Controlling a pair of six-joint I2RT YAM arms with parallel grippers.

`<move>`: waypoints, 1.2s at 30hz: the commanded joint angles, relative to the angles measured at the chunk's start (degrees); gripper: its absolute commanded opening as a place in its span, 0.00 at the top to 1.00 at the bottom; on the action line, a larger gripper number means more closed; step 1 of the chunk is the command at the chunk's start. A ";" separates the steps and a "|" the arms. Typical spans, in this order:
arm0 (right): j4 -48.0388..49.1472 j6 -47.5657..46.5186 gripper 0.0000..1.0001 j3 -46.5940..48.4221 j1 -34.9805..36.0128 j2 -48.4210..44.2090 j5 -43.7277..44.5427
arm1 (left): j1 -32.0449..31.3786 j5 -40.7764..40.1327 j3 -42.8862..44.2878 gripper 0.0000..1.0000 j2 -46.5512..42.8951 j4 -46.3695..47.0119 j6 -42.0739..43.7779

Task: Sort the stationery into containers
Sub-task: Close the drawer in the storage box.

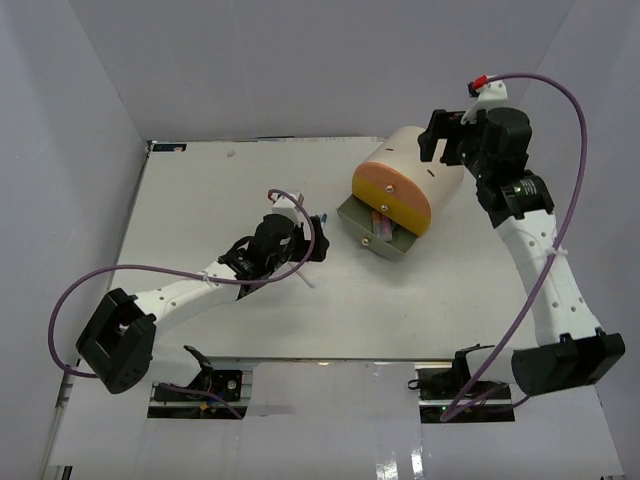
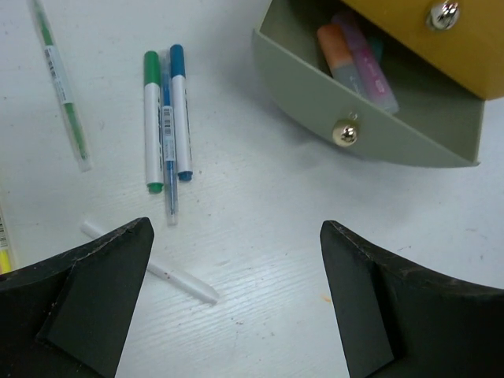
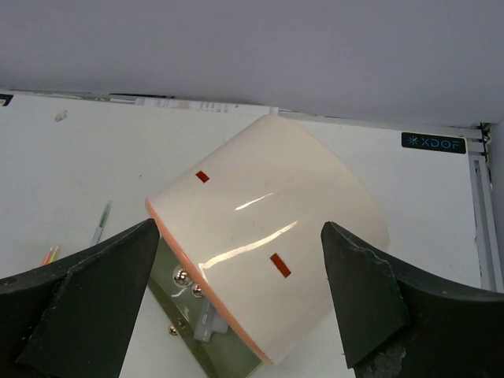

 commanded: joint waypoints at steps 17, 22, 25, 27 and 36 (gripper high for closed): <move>6.60 3.25 0.10 25.67 -19.38 31.69 -31.87 | 1.30 12.25 4.34 0.02 18.66 18.13 7.25; 9.06 1.84 0.10 24.80 -19.56 36.00 -34.68 | 1.30 13.99 5.57 0.03 23.32 23.32 7.33; 9.94 1.67 0.10 24.62 -19.47 37.50 -36.88 | 1.30 13.92 6.54 0.04 24.91 24.47 7.68; 10.29 1.49 0.10 24.01 -19.56 38.11 -38.20 | 1.30 14.09 7.42 0.04 26.58 24.91 8.03; 11.87 0.61 0.10 19.00 -19.56 38.20 -39.96 | 1.39 15.24 13.83 0.07 34.39 28.16 9.35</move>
